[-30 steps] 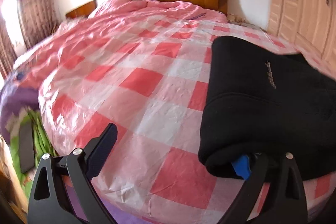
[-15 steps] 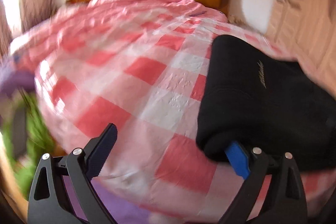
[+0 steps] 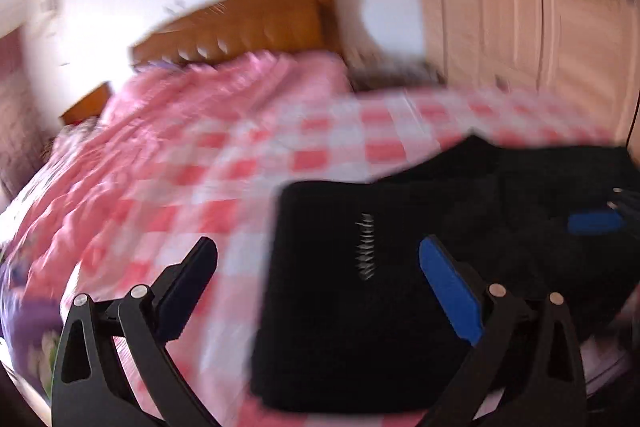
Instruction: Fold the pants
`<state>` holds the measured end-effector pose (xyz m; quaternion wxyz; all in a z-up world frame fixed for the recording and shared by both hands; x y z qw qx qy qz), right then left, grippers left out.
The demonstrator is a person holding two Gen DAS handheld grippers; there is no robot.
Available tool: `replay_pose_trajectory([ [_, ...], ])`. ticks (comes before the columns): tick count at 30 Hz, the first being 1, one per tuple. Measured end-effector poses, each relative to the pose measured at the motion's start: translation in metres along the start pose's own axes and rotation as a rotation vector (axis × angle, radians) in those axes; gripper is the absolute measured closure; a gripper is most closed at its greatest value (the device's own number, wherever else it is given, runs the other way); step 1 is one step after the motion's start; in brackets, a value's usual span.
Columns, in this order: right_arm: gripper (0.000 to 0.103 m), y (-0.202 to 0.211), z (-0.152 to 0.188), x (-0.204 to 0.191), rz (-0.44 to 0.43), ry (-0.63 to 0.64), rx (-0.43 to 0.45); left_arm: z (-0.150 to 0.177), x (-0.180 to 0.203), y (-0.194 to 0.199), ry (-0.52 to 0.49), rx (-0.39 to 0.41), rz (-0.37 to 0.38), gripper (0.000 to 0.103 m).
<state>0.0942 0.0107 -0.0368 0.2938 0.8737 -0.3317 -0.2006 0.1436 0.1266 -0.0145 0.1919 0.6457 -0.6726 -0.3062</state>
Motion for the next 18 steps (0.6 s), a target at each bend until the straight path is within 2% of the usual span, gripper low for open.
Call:
replay_pose_trajectory([
  [2, 0.009, -0.013, 0.013, 0.004, -0.005, -0.013, -0.066, 0.000, 0.007, -0.048, -0.014, -0.141, 0.021, 0.002],
  [3, 0.009, -0.017, 0.023, 0.009, -0.008, -0.024, -0.080, 0.003, 0.004, -0.065, -0.011, -0.199, 0.006, 0.002],
  [4, 0.009, -0.016, 0.028, 0.012, -0.015, -0.027, -0.069, 0.009, -0.001, -0.082, -0.005, -0.258, -0.031, 0.001],
  [5, 0.009, -0.013, 0.031, 0.013, -0.032, -0.032, -0.054, 0.015, -0.006, -0.089, 0.013, -0.279, -0.026, 0.001],
  [6, 0.009, -0.011, 0.035, 0.015, -0.050, -0.048, -0.051, 0.017, -0.014, -0.091, 0.074, -0.275, 0.024, 0.001],
  [8, 0.010, -0.009, 0.035, 0.019, -0.070, -0.067, -0.044, 0.022, -0.025, -0.092, 0.134, -0.289, 0.051, 0.001],
  [11, 0.010, 0.002, 0.033, 0.022, -0.064, -0.104, -0.035, 0.025, -0.022, -0.085, 0.122, -0.272, 0.018, 0.001],
  [12, 0.010, 0.007, 0.031, 0.024, -0.057, -0.112, -0.024, 0.024, -0.020, -0.077, 0.101, -0.257, -0.024, 0.002],
  [14, 0.009, 0.029, 0.033, 0.030, -0.022, -0.122, 0.018, 0.018, -0.003, -0.050, 0.040, -0.173, -0.076, 0.002],
  [16, 0.008, 0.046, 0.043, 0.046, 0.049, -0.151, 0.022, 0.013, 0.012, -0.029, 0.023, -0.118, -0.050, 0.002],
  [18, 0.007, 0.053, 0.065, 0.071, 0.143, -0.224, -0.041, 0.011, 0.034, -0.015, 0.005, -0.091, -0.010, 0.002],
])
Point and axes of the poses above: each gripper's, at about its wrist camera, not at the fingertips, and y roughly against the way its jaws point, x to its right, z to its underside, the point moved 5 cm from there along -y, roughly the way its jaws point, and after that the axes turned 5 degrees about y, right-handed, at the moved point
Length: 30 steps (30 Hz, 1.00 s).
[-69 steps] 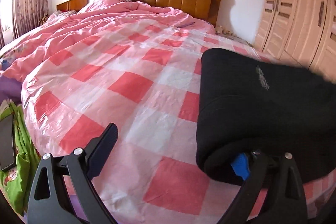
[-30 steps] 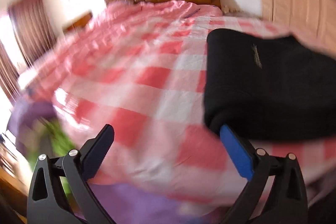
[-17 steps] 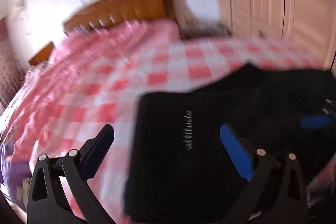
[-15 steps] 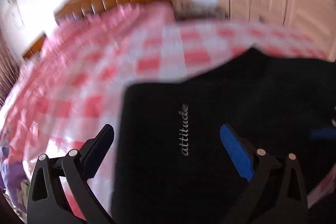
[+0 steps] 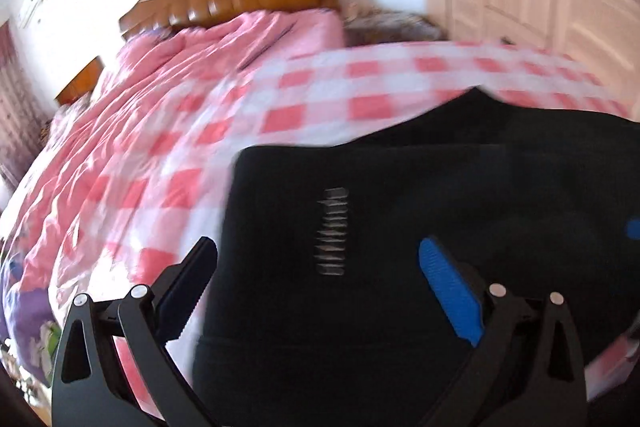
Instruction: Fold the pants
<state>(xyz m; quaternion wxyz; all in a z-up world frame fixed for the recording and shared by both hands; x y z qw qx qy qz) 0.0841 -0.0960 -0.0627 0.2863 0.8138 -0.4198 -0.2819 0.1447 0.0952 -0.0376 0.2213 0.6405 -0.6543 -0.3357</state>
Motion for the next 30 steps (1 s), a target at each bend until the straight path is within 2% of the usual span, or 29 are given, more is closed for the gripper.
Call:
replay_pose_trajectory([
  [2, 0.006, -0.005, 0.016, 0.023, 0.029, -0.069, -0.058, 0.000, 0.024, 0.008, -0.026, 0.021, 0.031, 0.002],
  [5, 0.008, 0.018, 0.023, 0.036, -0.015, -0.146, 0.006, -0.004, 0.068, 0.007, -0.071, 0.038, 0.086, 0.002],
  [7, 0.007, 0.042, 0.026, 0.044, 0.012, -0.176, 0.048, -0.005, 0.101, 0.006, -0.108, 0.035, 0.110, 0.002],
  [10, 0.007, 0.080, 0.041, 0.065, 0.081, -0.233, 0.089, -0.003, 0.139, 0.001, -0.185, 0.044, 0.120, 0.002],
  [14, 0.006, 0.119, 0.083, 0.105, 0.098, -0.472, 0.111, 0.009, 0.173, -0.012, -0.274, 0.036, 0.087, 0.002],
  [15, 0.006, 0.125, 0.097, 0.112, 0.087, -0.534, 0.116, 0.015, 0.178, -0.019, -0.287, 0.019, 0.074, 0.002],
  [19, 0.006, 0.116, 0.113, 0.120, 0.109, -0.576, 0.068, 0.020, 0.176, -0.024, -0.256, 0.034, 0.079, 0.001],
  [23, 0.006, 0.100, 0.112, 0.130, 0.037, -0.627, 0.064, 0.021, 0.178, -0.026, -0.254, 0.021, 0.068, 0.001],
  [26, 0.005, 0.092, 0.102, 0.132, 0.055, -0.620, 0.056, 0.022, 0.175, -0.027, -0.228, 0.018, 0.082, 0.001],
  [30, 0.005, 0.092, 0.098, 0.143, 0.044, -0.695, 0.087, 0.021, 0.173, -0.028, -0.218, 0.016, 0.091, 0.001],
])
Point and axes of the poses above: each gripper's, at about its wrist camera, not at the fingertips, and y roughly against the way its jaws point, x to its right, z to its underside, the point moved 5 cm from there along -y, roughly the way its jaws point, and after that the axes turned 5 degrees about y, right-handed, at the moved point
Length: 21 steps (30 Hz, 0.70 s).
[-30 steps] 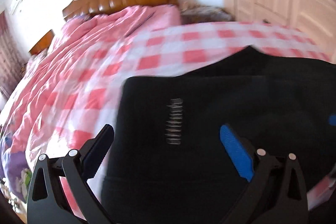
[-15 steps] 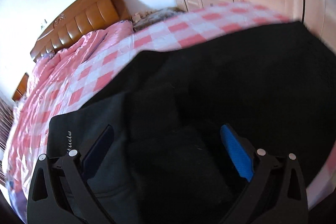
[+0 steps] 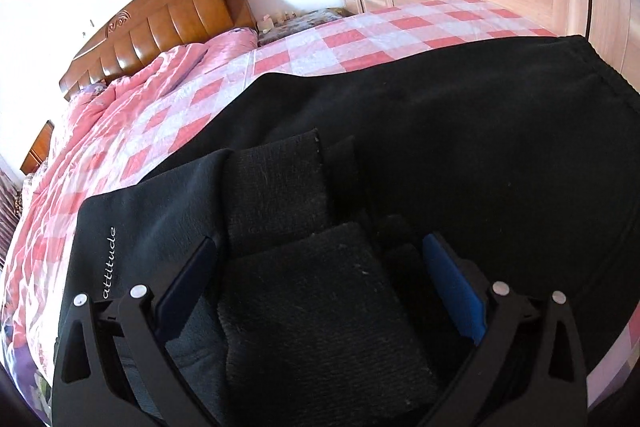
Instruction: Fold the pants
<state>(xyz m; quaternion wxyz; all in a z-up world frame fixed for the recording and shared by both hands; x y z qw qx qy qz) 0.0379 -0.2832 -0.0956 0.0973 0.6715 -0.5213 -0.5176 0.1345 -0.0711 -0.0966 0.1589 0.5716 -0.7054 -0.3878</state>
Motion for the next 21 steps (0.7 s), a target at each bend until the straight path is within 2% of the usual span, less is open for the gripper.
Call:
replay_pose_trajectory([
  [3, 0.007, 0.001, 0.001, 0.006, -0.005, -0.045, 0.020, 0.000, -0.001, 0.000, 0.004, 0.006, 0.002, 0.001],
  [8, 0.008, 0.008, 0.003, 0.012, 0.057, -0.112, 0.070, 0.000, -0.001, -0.001, 0.006, 0.009, 0.005, 0.001],
  [10, 0.004, 0.004, 0.001, 0.008, 0.086, -0.087, 0.070, 0.000, -0.002, -0.001, 0.009, 0.013, 0.007, 0.001],
  [13, 0.004, -0.004, -0.004, 0.003, 0.143, -0.052, 0.096, 0.001, -0.003, -0.001, 0.011, 0.015, 0.010, 0.001],
  [15, 0.004, -0.004, -0.005, 0.006, 0.126, -0.080, 0.114, 0.001, -0.003, -0.001, 0.012, 0.015, 0.013, 0.001],
  [17, 0.006, 0.001, -0.004, 0.015, 0.059, -0.127, 0.156, 0.001, -0.003, -0.001, 0.011, 0.015, 0.017, 0.001],
  [18, 0.021, 0.005, -0.003, 0.020, 0.061, -0.139, 0.168, 0.001, -0.003, -0.001, 0.012, 0.015, 0.018, 0.001],
  [19, 0.045, 0.006, -0.001, 0.025, 0.071, -0.157, 0.171, 0.001, -0.002, -0.001, 0.014, 0.015, 0.018, 0.001],
  [20, 0.049, 0.007, 0.001, 0.031, 0.049, -0.185, 0.187, 0.001, -0.002, -0.001, 0.014, 0.014, 0.018, 0.001],
  [21, 0.061, 0.007, 0.004, 0.037, -0.001, -0.223, 0.201, 0.001, -0.002, -0.001, 0.015, 0.013, 0.018, 0.001],
])
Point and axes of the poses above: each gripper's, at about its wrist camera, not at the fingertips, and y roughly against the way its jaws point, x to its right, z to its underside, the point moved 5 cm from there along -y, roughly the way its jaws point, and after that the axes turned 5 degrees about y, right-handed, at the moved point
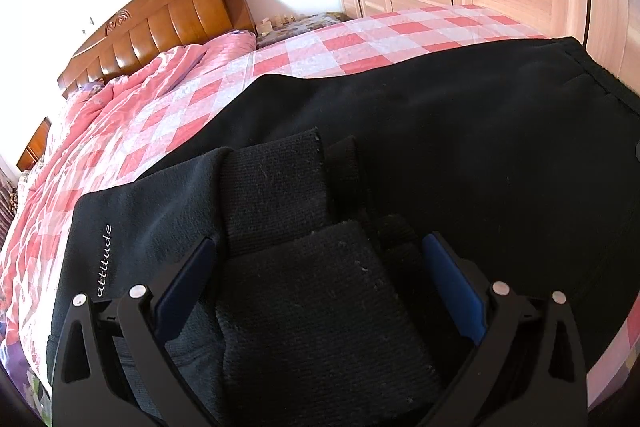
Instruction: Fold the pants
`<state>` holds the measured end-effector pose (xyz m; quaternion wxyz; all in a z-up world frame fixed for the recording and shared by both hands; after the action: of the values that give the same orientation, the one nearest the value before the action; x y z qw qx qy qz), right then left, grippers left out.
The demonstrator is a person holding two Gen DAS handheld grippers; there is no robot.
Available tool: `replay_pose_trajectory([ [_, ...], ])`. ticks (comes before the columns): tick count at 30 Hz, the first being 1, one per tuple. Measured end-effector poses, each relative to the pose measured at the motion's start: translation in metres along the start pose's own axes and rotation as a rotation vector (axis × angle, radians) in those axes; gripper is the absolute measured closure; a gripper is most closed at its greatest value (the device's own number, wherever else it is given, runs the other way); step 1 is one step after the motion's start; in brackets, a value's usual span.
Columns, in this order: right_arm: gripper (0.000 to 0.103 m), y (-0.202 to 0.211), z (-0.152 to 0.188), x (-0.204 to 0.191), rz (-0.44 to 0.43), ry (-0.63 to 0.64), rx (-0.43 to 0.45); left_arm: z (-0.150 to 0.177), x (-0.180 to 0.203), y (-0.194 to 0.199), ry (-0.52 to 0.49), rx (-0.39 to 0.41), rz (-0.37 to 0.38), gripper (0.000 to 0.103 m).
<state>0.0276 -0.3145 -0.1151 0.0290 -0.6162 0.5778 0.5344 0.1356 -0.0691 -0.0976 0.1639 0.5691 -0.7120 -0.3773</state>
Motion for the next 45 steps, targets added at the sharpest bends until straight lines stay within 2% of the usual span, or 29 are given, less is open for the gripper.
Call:
replay_pose_trajectory([
  [1, 0.066, 0.000, 0.002, 0.002, -0.018, -0.012, 0.011, 0.000, 0.001, 0.001, 0.000, -0.001, -0.001, 0.001],
  [5, 0.069, 0.005, 0.003, -0.004, -0.042, 0.020, 0.070, -0.001, 0.002, 0.001, -0.006, -0.021, 0.001, 0.001],
  [7, 0.070, 0.011, 0.001, -0.010, -0.077, 0.036, 0.092, -0.005, 0.001, 0.002, -0.014, -0.062, 0.010, 0.001],
  [9, 0.070, 0.012, -0.001, -0.012, -0.088, 0.065, 0.076, -0.010, 0.001, 0.008, -0.019, -0.096, 0.029, 0.001],
  [11, 0.062, 0.009, -0.004, -0.005, -0.108, 0.011, 0.033, -0.016, 0.003, 0.011, -0.023, -0.099, 0.047, 0.001],
  [13, 0.056, 0.006, -0.002, -0.002, -0.088, -0.023, -0.010, -0.016, 0.004, 0.007, -0.029, -0.113, 0.054, 0.001],
  [15, 0.053, 0.002, -0.002, -0.004, -0.042, 0.004, -0.048, -0.015, 0.006, 0.000, -0.033, -0.128, 0.039, 0.001],
  [17, 0.046, 0.001, -0.002, -0.008, -0.002, 0.043, -0.077, -0.012, 0.006, -0.003, -0.038, -0.124, 0.030, 0.001],
  [19, 0.006, 0.005, -0.002, -0.013, -0.055, 0.043, -0.079, -0.010, 0.006, -0.001, -0.034, -0.115, 0.032, 0.001],
  [21, 0.005, 0.009, -0.003, -0.013, 0.004, 0.056, -0.070, -0.009, 0.006, 0.000, -0.038, -0.109, 0.035, 0.001],
  [22, 0.005, 0.008, -0.002, -0.014, 0.004, 0.061, -0.068, -0.008, 0.005, 0.000, -0.041, -0.105, 0.038, 0.001],
  [24, 0.005, 0.007, -0.004, -0.014, -0.011, 0.062, -0.039, -0.009, 0.005, 0.001, -0.040, -0.100, 0.045, 0.001],
  [26, 0.014, 0.004, -0.008, -0.013, -0.010, 0.059, 0.001, -0.015, 0.002, 0.008, 0.000, -0.090, 0.089, 0.002],
  [27, 0.028, 0.004, -0.010, -0.010, -0.014, 0.055, 0.028, -0.019, 0.001, 0.015, 0.022, -0.082, 0.122, 0.002],
  [28, 0.049, 0.006, -0.010, -0.005, -0.015, 0.043, 0.051, -0.027, 0.000, 0.024, 0.052, -0.068, 0.171, 0.002],
  [31, 0.056, 0.011, -0.009, -0.003, -0.048, 0.093, 0.113, -0.056, 0.002, 0.047, 0.107, -0.050, 0.313, 0.002],
  [33, 0.059, 0.019, -0.008, -0.015, -0.043, 0.180, 0.166, -0.081, 0.014, 0.055, 0.115, -0.077, 0.409, 0.002],
  [35, 0.060, 0.025, -0.007, -0.030, -0.012, 0.280, 0.213, -0.103, 0.036, 0.056, 0.108, -0.146, 0.512, 0.002],
  [36, 0.060, 0.027, -0.005, -0.042, 0.025, 0.356, 0.241, -0.119, 0.059, 0.054, 0.091, -0.216, 0.589, 0.002],
  [38, 0.060, 0.026, -0.001, -0.059, 0.083, 0.465, 0.278, -0.134, 0.093, 0.050, 0.052, -0.309, 0.660, 0.002],
  [39, 0.060, 0.024, 0.000, -0.064, 0.112, 0.501, 0.284, -0.143, 0.120, 0.048, 0.011, -0.365, 0.678, 0.002],
  [41, 0.060, 0.021, 0.002, -0.066, 0.145, 0.516, 0.291, -0.155, 0.159, 0.042, -0.076, -0.428, 0.650, 0.002],
  [45, 0.060, 0.020, 0.003, -0.052, 0.159, 0.487, 0.283, -0.158, 0.248, 0.025, -0.342, -0.535, 0.467, 0.002],
])
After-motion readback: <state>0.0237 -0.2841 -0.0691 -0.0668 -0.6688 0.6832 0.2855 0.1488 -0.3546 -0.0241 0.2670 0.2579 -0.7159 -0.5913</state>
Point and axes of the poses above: each gripper's, at about its wrist camera, not at the fingertips, and y roughly against the way its jaws point, x to its right, z to its underside, the point moved 5 cm from there along -y, roughly the way its jaws point, and after that the axes turned 5 degrees about y, right-handed, at the moved point
